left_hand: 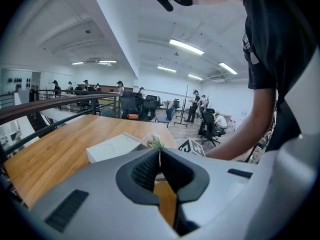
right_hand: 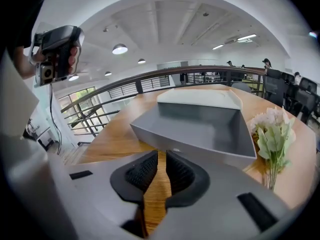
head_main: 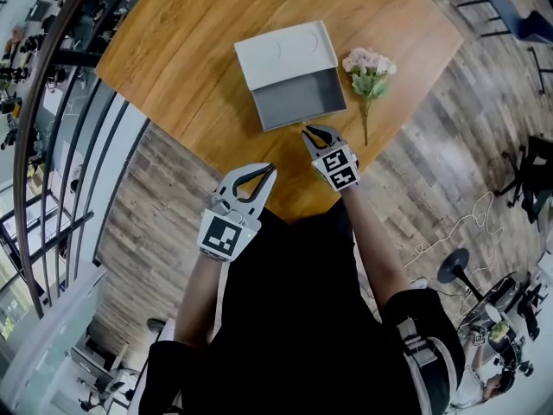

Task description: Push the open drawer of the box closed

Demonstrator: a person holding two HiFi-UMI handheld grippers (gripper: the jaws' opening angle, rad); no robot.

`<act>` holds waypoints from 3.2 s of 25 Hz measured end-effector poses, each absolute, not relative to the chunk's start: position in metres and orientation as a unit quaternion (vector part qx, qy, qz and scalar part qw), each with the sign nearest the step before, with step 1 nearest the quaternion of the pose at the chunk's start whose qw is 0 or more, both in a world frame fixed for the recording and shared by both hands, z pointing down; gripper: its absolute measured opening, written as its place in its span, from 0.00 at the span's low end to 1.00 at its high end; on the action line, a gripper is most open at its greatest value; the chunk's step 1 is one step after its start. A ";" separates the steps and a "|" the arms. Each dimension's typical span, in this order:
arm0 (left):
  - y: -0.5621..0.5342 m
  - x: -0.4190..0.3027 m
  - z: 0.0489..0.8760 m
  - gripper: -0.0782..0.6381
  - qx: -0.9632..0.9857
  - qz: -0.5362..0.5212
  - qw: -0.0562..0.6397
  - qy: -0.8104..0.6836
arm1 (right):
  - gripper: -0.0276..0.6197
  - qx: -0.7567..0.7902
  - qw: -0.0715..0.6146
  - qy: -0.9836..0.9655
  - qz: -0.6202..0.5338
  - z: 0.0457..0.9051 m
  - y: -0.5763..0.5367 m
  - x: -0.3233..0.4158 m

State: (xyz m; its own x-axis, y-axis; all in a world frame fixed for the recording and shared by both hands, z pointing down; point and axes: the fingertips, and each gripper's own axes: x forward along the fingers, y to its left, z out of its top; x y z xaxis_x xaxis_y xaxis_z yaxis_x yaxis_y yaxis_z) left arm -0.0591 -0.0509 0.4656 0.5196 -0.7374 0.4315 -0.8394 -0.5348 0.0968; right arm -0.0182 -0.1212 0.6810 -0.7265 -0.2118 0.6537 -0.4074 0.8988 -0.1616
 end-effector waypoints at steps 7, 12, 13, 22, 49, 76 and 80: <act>-0.055 -0.062 0.466 0.15 0.860 0.162 0.145 -0.461 | 0.18 0.202 0.347 -0.904 0.149 0.696 -0.136 -0.012; -0.058 -0.062 0.467 0.15 0.861 0.161 0.143 -0.461 | 0.24 0.209 0.347 -0.900 0.158 0.699 -0.139 -0.014; -0.058 -0.062 0.468 0.15 0.860 0.162 0.144 -0.461 | 0.24 0.208 0.351 -0.899 0.160 0.703 -0.140 -0.014; -0.057 -0.064 0.468 0.15 0.857 0.160 0.149 -0.466 | 0.23 0.222 0.357 -0.889 0.181 0.718 -0.144 -0.011; -0.053 -0.059 0.466 0.15 0.857 0.161 0.155 -0.464 | 0.16 0.230 0.322 -0.891 0.221 0.711 -0.142 -0.018; -0.058 -0.058 0.461 0.15 0.856 0.161 0.164 -0.463 | 0.16 0.233 0.324 -0.889 0.226 0.704 -0.152 -0.022; -0.057 -0.058 0.461 0.15 0.854 0.158 0.170 -0.465 | 0.16 0.234 0.323 -0.889 0.225 0.703 -0.153 -0.023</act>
